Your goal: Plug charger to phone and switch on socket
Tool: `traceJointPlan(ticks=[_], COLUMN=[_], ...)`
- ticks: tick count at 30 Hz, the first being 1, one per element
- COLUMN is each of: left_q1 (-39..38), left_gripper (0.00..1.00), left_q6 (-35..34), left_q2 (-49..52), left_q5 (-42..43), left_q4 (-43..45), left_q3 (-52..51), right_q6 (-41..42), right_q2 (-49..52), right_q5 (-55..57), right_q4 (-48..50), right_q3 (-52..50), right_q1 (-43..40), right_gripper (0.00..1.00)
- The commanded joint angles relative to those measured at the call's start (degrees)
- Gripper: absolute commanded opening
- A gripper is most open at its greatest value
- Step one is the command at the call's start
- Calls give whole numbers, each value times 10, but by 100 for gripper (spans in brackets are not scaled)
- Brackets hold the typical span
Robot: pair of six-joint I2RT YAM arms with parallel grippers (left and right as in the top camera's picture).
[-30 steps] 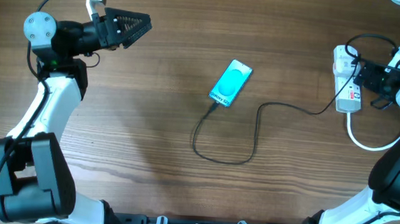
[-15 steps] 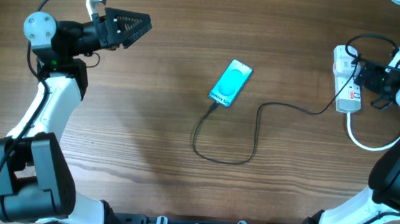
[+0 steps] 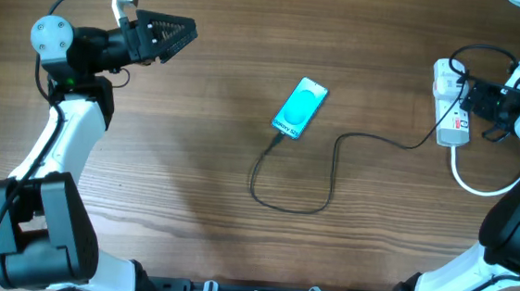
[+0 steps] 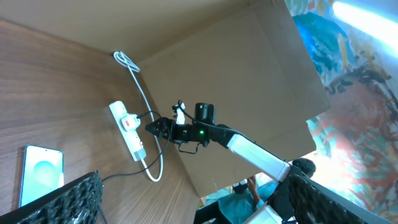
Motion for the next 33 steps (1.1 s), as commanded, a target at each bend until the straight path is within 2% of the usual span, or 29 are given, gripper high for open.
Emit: traceJointPlan(ticks=[1,28,30,33], left_q1=[2,2,3,-2], left_gripper=[100,100,100,100], left_q6=[3,3,26,104], left_q2=[-12,-28,-35,-50], left_q5=[7,7,7,12], left_q4=[2,2,2,2], left_q3=[2,2,2,2], right_q6=[-10,-10,-10,-10], right_q2=[-14,-14,-14,-14], right_q5=[10,10,10,10], right_q4=[2,2,2,2], right_q3=[-4,-4,-4,-4], right_q1=[1,1,1,1], right_gripper=[100,100,100,100])
